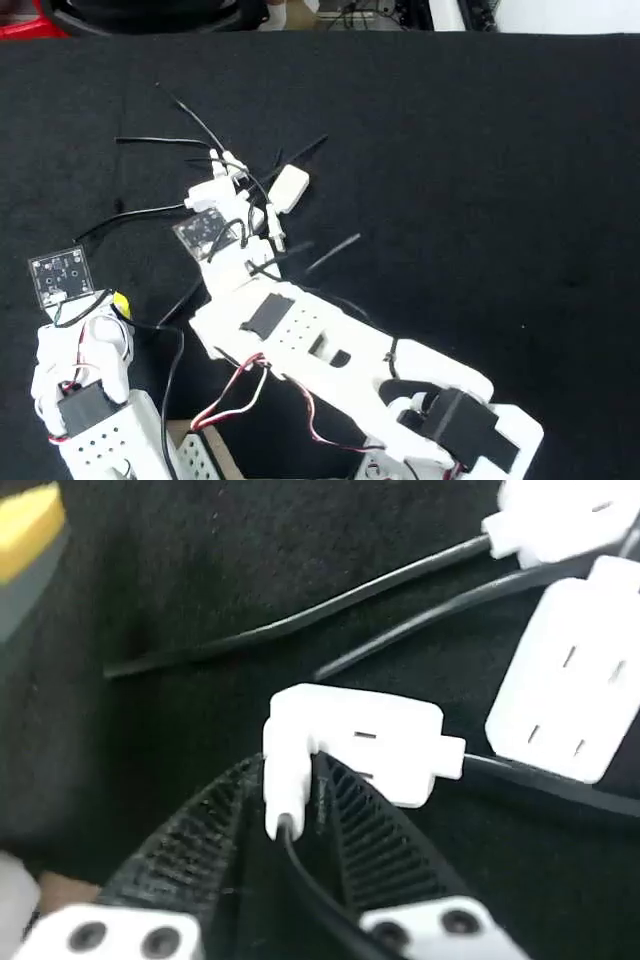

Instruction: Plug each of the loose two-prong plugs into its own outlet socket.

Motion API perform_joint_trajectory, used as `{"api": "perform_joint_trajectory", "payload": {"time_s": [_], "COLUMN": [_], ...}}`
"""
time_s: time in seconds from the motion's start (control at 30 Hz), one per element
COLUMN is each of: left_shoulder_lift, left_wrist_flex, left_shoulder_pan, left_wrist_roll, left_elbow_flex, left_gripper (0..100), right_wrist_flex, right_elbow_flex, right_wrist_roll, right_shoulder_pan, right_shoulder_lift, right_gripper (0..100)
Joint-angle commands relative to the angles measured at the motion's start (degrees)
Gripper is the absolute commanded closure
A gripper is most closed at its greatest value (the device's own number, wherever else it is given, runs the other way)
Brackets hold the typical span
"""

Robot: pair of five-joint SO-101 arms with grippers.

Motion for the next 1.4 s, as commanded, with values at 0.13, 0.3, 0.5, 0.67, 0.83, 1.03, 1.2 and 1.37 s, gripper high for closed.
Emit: {"api": "perform_joint_trajectory", "payload": {"time_s": [0.13,0.3,0.5,0.67,0.83,1.03,1.2,1.37], "left_shoulder_lift": [-0.3,-0.3,-0.3,-0.3,-0.3,-0.3,-0.3,-0.3], "left_wrist_flex": [-0.2,-0.3,-0.3,-0.2,-0.2,-0.4,-0.4,-0.4], "left_shoulder_pan": [-0.7,-0.7,-0.8,-0.8,-0.8,-0.8,-0.8,-0.8], "left_wrist_roll": [-0.5,-0.5,-0.5,-0.5,-0.5,-0.6,-0.6,-0.6], "left_elbow_flex": [-0.3,-0.3,-0.3,-0.2,-0.2,0.7,0.7,0.7], "left_gripper": [80,80,80,80,80,80,80,80], "right_wrist_flex": [1.9,0.6,-0.5,2.8,7.0,7.9,7.9,7.6], "right_elbow_flex": [0.6,0.0,-2.4,-2.8,-2.6,1.8,3.2,3.5], "right_wrist_roll": [5.0,8.9,12.3,13.6,17.0,21.8,24.4,26.8], "right_shoulder_pan": [-3.2,-4.0,-5.6,-0.9,3.9,11.0,15.7,15.6], "right_shoulder_lift": [4.0,4.4,10.2,8.8,5.1,-0.4,-3.5,-2.2], "right_gripper": [98.5,98.5,98.5,98.5,98.5,98.5,98.5,98.5]}}
